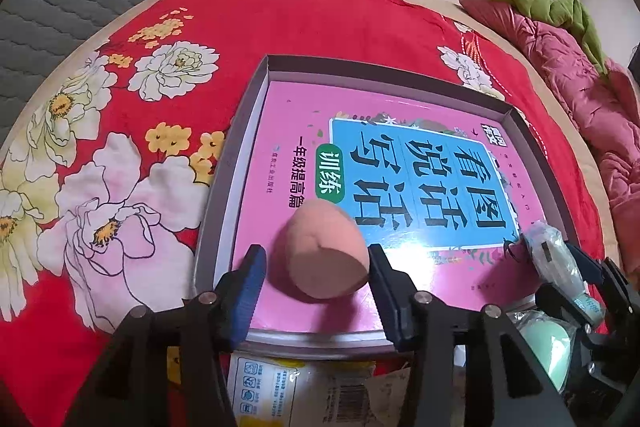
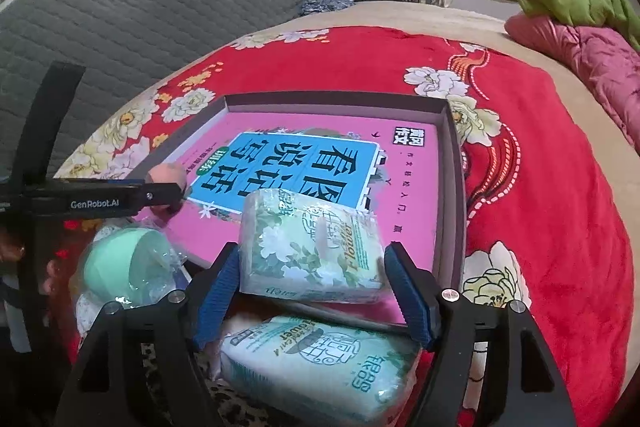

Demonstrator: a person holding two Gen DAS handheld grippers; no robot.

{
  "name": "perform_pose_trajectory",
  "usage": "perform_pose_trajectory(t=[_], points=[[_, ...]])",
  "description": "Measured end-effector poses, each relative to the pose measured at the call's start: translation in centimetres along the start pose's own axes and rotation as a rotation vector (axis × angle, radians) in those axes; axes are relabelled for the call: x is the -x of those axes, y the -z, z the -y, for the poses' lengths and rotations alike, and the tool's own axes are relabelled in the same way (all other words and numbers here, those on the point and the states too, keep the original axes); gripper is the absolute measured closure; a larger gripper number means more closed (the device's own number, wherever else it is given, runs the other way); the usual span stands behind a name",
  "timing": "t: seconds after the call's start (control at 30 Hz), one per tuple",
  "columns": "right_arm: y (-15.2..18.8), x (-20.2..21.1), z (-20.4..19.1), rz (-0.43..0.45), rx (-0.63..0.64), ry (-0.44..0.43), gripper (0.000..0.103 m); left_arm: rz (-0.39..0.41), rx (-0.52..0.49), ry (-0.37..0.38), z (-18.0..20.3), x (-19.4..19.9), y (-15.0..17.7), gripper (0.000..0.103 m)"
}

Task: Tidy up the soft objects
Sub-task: 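Lower the pink sponge into the tray and open the left gripper while the right releases the tissue pack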

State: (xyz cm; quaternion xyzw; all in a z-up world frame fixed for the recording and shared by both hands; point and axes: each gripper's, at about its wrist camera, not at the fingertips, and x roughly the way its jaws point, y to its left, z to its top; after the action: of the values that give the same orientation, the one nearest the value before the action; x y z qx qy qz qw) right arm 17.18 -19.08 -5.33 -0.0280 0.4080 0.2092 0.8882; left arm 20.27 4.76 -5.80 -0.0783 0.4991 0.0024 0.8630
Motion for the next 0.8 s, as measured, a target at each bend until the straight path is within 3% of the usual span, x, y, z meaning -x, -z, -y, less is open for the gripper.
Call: perform_pose_trajectory(t=[0.1,0.33,0.8], points=[[-0.1,-0.3,0.2,-0.011,0.003,0.076,0.027,-0.002,0.002,0.001,0.0,0.0,0.0,0.052],[-0.2,0.6,0.9,0.011,-0.070,-0.059,0.027,0.004,0.003,0.007,0.1,0.3,0.0,0.051],[-0.1,1.3,0.6,0.045,-0.038,0.006,0.027,0.023,-0.009,0.000,0.2,1.2,0.0,0.049]])
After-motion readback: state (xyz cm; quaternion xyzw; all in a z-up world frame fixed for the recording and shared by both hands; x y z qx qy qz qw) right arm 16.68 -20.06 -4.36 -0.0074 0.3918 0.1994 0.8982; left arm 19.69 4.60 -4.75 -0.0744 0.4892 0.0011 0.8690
